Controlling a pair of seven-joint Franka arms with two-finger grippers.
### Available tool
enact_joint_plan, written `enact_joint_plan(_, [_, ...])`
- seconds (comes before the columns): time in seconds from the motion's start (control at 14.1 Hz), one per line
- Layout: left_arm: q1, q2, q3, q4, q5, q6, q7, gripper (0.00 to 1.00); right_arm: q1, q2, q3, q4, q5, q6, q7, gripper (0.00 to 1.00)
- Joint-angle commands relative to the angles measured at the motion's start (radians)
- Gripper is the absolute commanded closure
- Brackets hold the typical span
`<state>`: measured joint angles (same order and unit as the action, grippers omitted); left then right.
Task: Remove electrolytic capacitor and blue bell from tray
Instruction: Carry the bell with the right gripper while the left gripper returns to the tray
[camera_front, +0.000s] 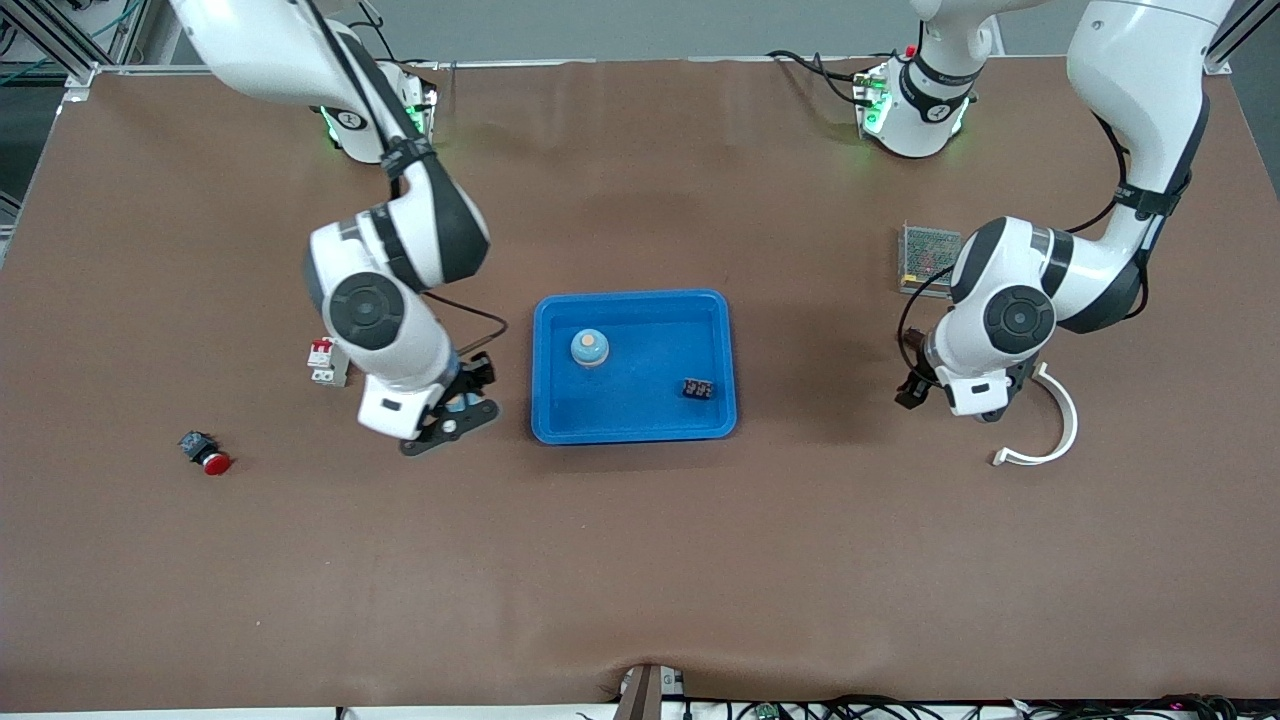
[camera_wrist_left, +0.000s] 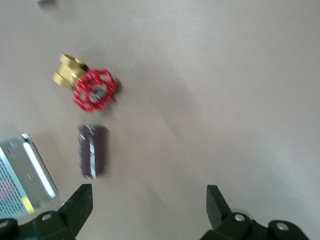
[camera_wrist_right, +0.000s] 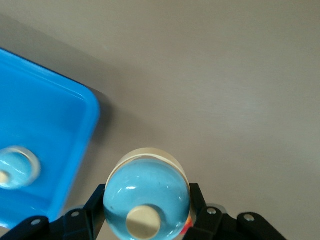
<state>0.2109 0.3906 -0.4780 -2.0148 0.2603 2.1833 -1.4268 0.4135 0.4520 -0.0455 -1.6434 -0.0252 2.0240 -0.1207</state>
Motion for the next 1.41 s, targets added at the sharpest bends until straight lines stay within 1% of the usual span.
enact_joint_plan(0.0, [-0.022,0.031,-0.048,0.072,-0.053,-0.025,-0.127,0.00,-0.100,-0.056,0.018,-0.059,-0.012,0.001,-0.173,0.50])
enact_joint_plan(0.28, [-0.116,0.096,-0.051,0.149,-0.059,-0.022,-0.271,0.00,-0.202,-0.055,0.018,-0.059,-0.012,0.005,-0.373,0.50])
enact_joint_plan(0.57, [-0.217,0.184,-0.051,0.246,-0.058,-0.011,-0.444,0.00,-0.297,-0.050,0.018,-0.072,-0.021,0.028,-0.552,0.50])
enact_joint_plan(0.64, [-0.241,0.210,-0.050,0.269,-0.053,-0.008,-0.486,0.00,-0.318,-0.049,0.018,-0.078,-0.022,0.041,-0.597,0.50])
enact_joint_plan(0.78, [-0.287,0.237,-0.050,0.286,-0.052,0.027,-0.532,0.00,-0.361,-0.049,0.018,-0.117,-0.022,0.102,-0.684,0.50])
enact_joint_plan(0.85, [-0.301,0.240,-0.048,0.288,-0.052,0.041,-0.550,0.04,-0.390,-0.049,0.018,-0.139,-0.022,0.136,-0.735,0.50])
enact_joint_plan(0.99, [-0.308,0.244,-0.048,0.298,-0.049,0.055,-0.595,0.15,-0.445,-0.047,0.019,-0.170,-0.022,0.183,-0.836,0.52])
enact_joint_plan(1.06, [-0.315,0.246,-0.048,0.303,-0.047,0.058,-0.613,0.17,-0.470,-0.045,0.019,-0.176,-0.022,0.197,-0.879,0.52])
enact_joint_plan(1.34, [-0.389,0.295,-0.033,0.344,-0.046,0.102,-0.699,0.18,-0.544,-0.041,0.019,-0.182,-0.022,0.214,-1.002,0.52])
